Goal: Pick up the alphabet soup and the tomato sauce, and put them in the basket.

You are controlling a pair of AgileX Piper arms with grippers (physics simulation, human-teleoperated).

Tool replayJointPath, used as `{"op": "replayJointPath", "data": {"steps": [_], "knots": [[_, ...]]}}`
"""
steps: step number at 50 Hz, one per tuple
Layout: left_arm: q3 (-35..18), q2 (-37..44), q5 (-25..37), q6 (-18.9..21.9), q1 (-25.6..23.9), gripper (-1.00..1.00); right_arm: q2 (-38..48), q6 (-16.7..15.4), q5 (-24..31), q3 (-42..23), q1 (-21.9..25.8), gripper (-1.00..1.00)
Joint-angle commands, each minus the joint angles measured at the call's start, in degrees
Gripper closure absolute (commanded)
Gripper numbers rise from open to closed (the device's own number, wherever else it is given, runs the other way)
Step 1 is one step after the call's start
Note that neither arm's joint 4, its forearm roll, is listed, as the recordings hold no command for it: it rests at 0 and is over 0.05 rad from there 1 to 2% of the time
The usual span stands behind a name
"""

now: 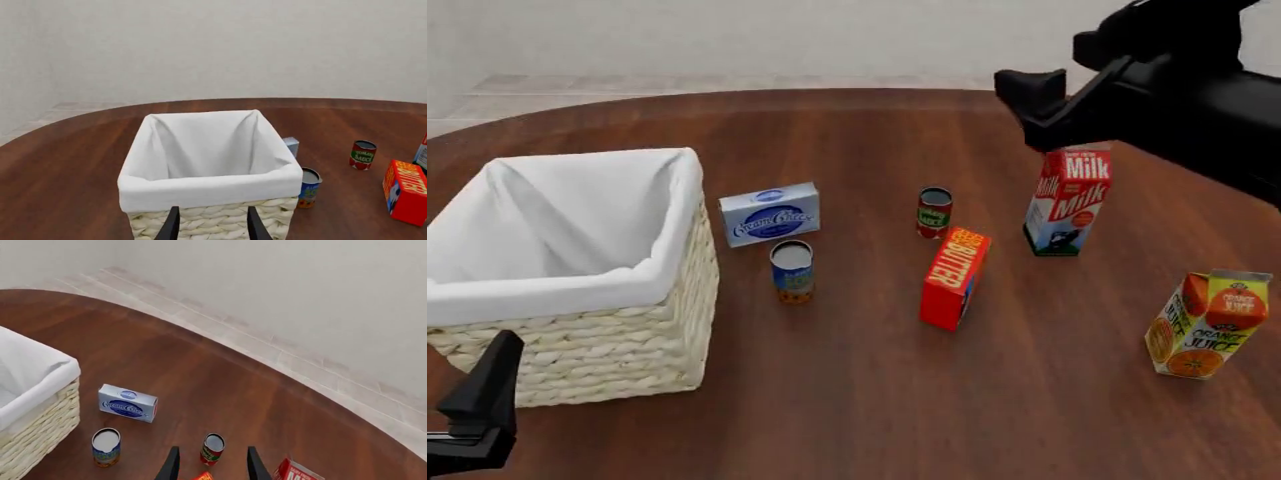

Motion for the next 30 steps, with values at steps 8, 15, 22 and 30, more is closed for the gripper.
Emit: {"op": "replayJointPath", "data": {"steps": [8, 15, 22, 30], "knots": [[0.00, 0.00, 0.00, 0.00, 0.00, -1.00, 6.94, 1.28, 3.98, -7.15, 0.39, -1.00], [0.00, 0.00, 0.00, 0.00, 0.00, -1.00, 8.89, 0.80, 5.07, -9.55, 0.51, -1.00], [0.00, 0.00, 0.00, 0.00, 0.00, -1.00, 11.25, 0.47, 6.60, -12.17, 0.35, -1.00], [0.00, 0.00, 0.00, 0.00, 0.00, -1.00, 14.09, 1.26, 8.01, -14.84, 0.09, -1.00]]}}
